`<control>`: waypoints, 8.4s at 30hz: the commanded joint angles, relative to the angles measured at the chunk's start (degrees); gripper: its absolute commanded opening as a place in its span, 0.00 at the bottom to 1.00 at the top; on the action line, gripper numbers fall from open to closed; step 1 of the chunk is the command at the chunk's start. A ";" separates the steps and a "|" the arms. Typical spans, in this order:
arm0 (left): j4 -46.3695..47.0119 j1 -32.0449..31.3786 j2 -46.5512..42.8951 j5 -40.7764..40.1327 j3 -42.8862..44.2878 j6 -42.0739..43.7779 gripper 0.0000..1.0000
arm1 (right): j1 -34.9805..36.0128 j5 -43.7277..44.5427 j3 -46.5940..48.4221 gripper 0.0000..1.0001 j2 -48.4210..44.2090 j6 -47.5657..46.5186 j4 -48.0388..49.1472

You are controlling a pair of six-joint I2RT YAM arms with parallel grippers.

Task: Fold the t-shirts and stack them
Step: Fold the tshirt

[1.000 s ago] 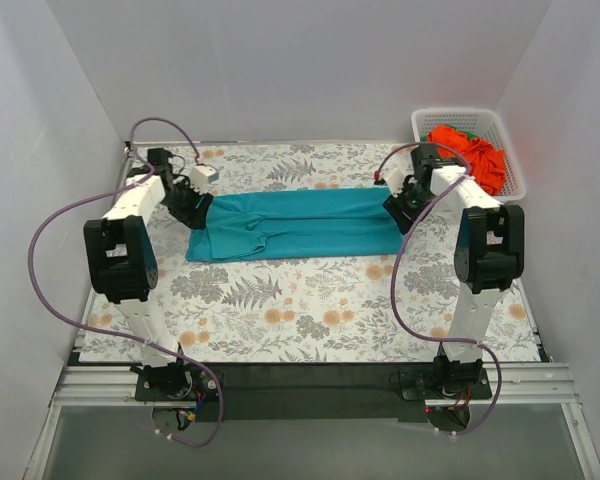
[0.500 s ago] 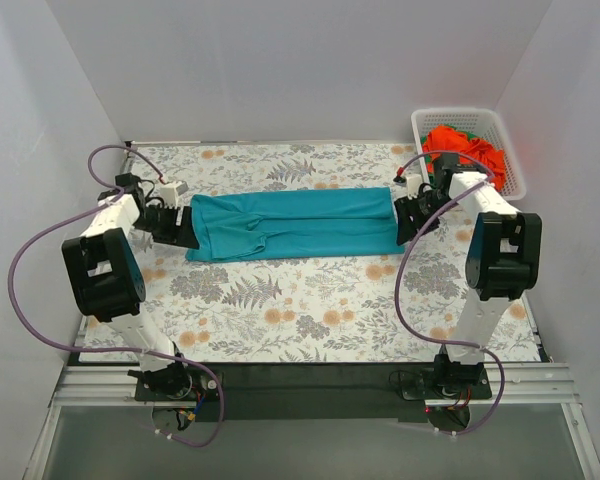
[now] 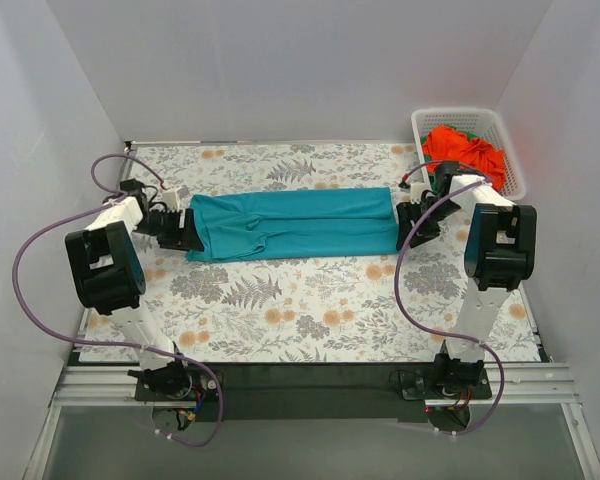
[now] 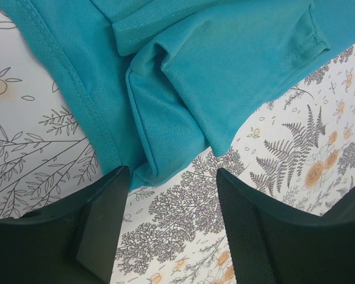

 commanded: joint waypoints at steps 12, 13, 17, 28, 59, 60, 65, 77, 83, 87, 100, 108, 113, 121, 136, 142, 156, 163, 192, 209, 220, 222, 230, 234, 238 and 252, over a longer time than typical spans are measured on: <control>1.28 -0.06 0.99 2.35 -2.03 -0.38 0.30 | -0.06 -1.47 -1.55 0.30 1.25 1.50 1.78; 1.19 -0.06 1.08 2.26 -2.03 -0.38 0.29 | -0.15 -1.38 -1.55 0.27 1.34 1.50 1.87; 1.10 -0.06 1.16 2.08 -2.03 -0.38 0.26 | -0.50 -1.12 -1.29 0.27 1.51 1.93 2.05; 1.28 -0.06 1.69 2.34 -1.76 -0.65 0.28 | -0.85 -2.34 1.17 0.46 3.18 3.34 2.22; -1.80 0.03 -6.39 -8.47 -11.61 2.25 0.00 | -2.52 6.63 -6.47 0.01 -1.56 -4.48 -0.58; -2.24 0.03 -6.39 -7.42 -11.61 2.43 0.04 | -2.52 5.92 -6.56 0.09 -1.91 -4.65 -1.11; -7.06 0.03 -10.25 -2.68 -9.42 5.24 0.47 | -2.44 1.80 -3.33 0.47 -5.60 -4.92 -4.18; -8.14 -3.05 -21.42 1.29 -12.48 4.02 0.46 | 8.09 -12.35 3.90 0.40 -9.83 1.75 -3.94; -2.43 -6.30 -19.76 2.08 -18.02 -3.27 0.48 | 20.39 -15.44 7.32 0.39 -5.97 10.62 5.71; 1.01 -9.37 -17.92 0.50 -18.38 -8.02 0.51 | 26.47 -15.53 11.01 0.40 -1.39 13.19 7.67; 6.81 -12.02 -11.41 -7.15 -19.08 -15.76 0.48 | 29.91 -13.16 6.80 0.39 0.29 12.57 10.22; 6.29 -12.19 -9.47 -8.90 -19.17 -15.41 0.47 | 29.91 -11.22 3.99 0.38 -0.07 11.96 10.31; 6.20 -12.28 -8.42 -10.39 -19.34 -15.85 0.47 | 29.91 -10.87 3.02 0.38 -0.15 11.87 10.48; 4.97 -12.72 -9.03 -16.98 -18.55 -16.55 0.48 | 29.91 -10.87 3.46 0.38 -0.33 12.04 10.40; 6.37 -13.60 -9.73 -20.07 -18.11 -17.78 0.46 | 29.91 -10.70 3.02 0.37 -0.68 12.13 10.40; 6.72 -14.48 -8.15 -17.17 -16.88 -18.75 0.33 | 29.91 -10.34 2.67 0.37 -0.86 11.87 10.40; 1.73 -14.48 -9.73 -9.17 -9.51 -20.68 0.00 | 29.73 -9.38 2.06 0.35 -0.68 11.52 10.31; -1.45 -14.48 -9.56 -8.64 -5.99 -20.51 0.00 | 29.21 -7.97 1.44 0.32 -0.33 11.43 10.31; 9.70 -14.48 -2.07 -14.53 8.18 -27.45 0.38 | 24.99 -5.87 -3.13 0.33 -5.60 7.91 9.69; 6.01 -17.38 -6.49 -21.46 -7.30 -29.74 0.00 | 19.36 6.27 -4.62 0.16 -0.42 -1.58 10.57; 9.37 -17.38 13.50 -32.10 8.04 -27.81 0.00 | 33.39 1.71 -17.89 0.10 -8.49 -2.63 10.66; 6.57 -17.38 19.24 -32.90 23.04 -26.40 0.00 | 37.01 -3.54 -18.25 0.10 -13.23 -2.98 10.92; -0.50 -17.38 22.02 -21.31 47.56 -25.17 0.24 | 33.00 -9.21 -5.69 0.17 -18.09 1.06 10.57; 4.60 -17.64 13.22 -15.77 34.04 -27.01 0.24 | 31.23 -2.44 -3.05 0.16 -13.35 -1.23 10.57; 8.65 -18.96 8.64 -16.11 22.87 -28.59 0.21 | 30.88 0.99 -1.02 0.13 -7.28 -2.19 11.27; 9.89 -20.54 11.00 -17.34 21.86 -29.13 0.17 | 35.78 -10.24 -16.56 0.06 -4.63 3.78 16.63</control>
